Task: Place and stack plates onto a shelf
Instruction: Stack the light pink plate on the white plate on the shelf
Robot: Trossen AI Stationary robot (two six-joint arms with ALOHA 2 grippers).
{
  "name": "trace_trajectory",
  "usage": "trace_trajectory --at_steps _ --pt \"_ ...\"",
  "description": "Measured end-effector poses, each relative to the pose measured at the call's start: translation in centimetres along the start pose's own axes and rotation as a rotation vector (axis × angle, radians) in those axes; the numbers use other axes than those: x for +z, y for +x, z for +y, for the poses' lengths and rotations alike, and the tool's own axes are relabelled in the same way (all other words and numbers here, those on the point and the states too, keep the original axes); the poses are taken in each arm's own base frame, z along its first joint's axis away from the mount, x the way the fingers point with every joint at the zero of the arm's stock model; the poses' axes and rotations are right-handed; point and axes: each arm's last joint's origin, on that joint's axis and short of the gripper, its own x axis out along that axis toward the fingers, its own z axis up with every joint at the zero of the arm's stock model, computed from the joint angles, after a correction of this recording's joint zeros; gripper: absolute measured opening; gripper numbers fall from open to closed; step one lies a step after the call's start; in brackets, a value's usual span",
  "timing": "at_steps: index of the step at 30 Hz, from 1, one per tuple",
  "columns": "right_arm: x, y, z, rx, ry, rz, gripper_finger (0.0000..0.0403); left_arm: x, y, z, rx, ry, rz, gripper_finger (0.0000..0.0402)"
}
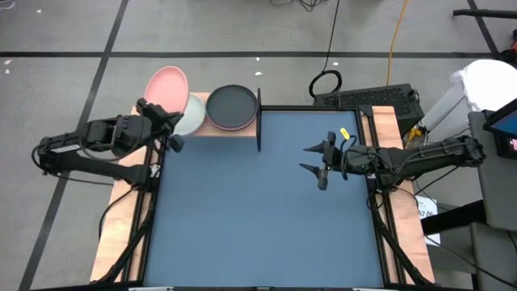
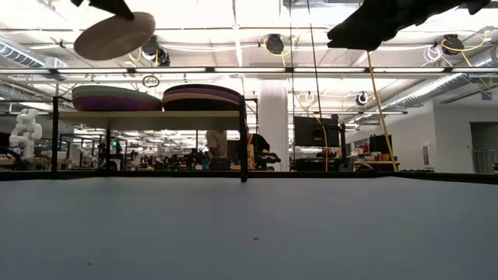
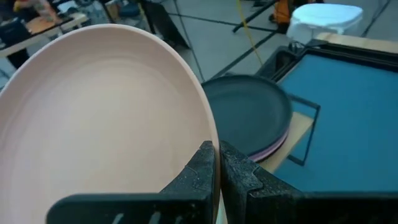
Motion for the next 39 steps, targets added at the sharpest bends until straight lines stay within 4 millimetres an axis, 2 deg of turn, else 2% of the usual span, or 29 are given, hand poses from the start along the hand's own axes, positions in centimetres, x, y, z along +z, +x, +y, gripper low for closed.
trace_trajectory --at_steps 7,19,28,39 --pt "0.0 0.0 0.0 0.005 0.000 0.000 0.0231 -2.0 0.8 0.5 0.052 -0.031 0.040 0.0009" --pt "0.1 0.0 0.1 0.030 -0.002 -0.006 0.0231 -5.0 3.5 0.1 0.130 -0.035 0.144 0.0009" --pt "0.1 0.0 0.1 0.032 -0.013 -0.006 0.0231 -6.1 4.3 0.0 0.129 -0.033 0.188 0.0009" --pt "0.1 0.0 0.1 0.031 -0.014 -0.006 0.0231 -5.9 4.4 -0.1 0.095 -0.054 0.170 0.0009"
